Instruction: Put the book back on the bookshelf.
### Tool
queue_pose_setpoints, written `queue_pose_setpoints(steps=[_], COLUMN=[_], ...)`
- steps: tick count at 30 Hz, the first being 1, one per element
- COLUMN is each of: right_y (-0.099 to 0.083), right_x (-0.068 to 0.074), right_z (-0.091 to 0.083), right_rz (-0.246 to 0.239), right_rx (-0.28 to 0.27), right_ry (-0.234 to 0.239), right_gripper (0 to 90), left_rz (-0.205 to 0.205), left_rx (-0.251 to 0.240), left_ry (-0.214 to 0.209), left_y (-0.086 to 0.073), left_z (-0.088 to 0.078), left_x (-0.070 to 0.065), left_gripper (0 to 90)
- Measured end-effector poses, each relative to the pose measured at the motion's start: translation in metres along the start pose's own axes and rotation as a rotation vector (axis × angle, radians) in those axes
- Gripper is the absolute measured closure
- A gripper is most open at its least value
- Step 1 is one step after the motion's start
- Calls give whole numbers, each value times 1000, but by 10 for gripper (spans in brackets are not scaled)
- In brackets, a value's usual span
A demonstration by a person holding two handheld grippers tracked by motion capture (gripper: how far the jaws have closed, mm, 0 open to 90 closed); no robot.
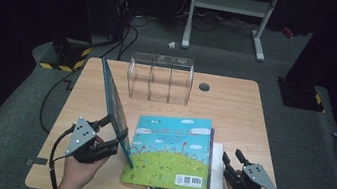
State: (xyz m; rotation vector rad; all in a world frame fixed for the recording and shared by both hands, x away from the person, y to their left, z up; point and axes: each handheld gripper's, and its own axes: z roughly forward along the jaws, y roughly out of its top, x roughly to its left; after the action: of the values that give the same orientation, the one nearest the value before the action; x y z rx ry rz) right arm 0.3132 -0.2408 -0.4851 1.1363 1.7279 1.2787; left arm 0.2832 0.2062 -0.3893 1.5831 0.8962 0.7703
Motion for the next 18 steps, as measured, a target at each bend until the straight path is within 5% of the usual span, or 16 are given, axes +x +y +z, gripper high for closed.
queue_pose_setpoints(steps=[18], right_y=[3], right_x=[3], right_z=[1], right_rz=[8], right_rx=[-11], right_ry=[19], right_gripper=[504], left_rz=[-13], left_rx=[16], left_ry=[49], left_y=[-3], left_z=[-5], left_x=[14], left_gripper=[493])
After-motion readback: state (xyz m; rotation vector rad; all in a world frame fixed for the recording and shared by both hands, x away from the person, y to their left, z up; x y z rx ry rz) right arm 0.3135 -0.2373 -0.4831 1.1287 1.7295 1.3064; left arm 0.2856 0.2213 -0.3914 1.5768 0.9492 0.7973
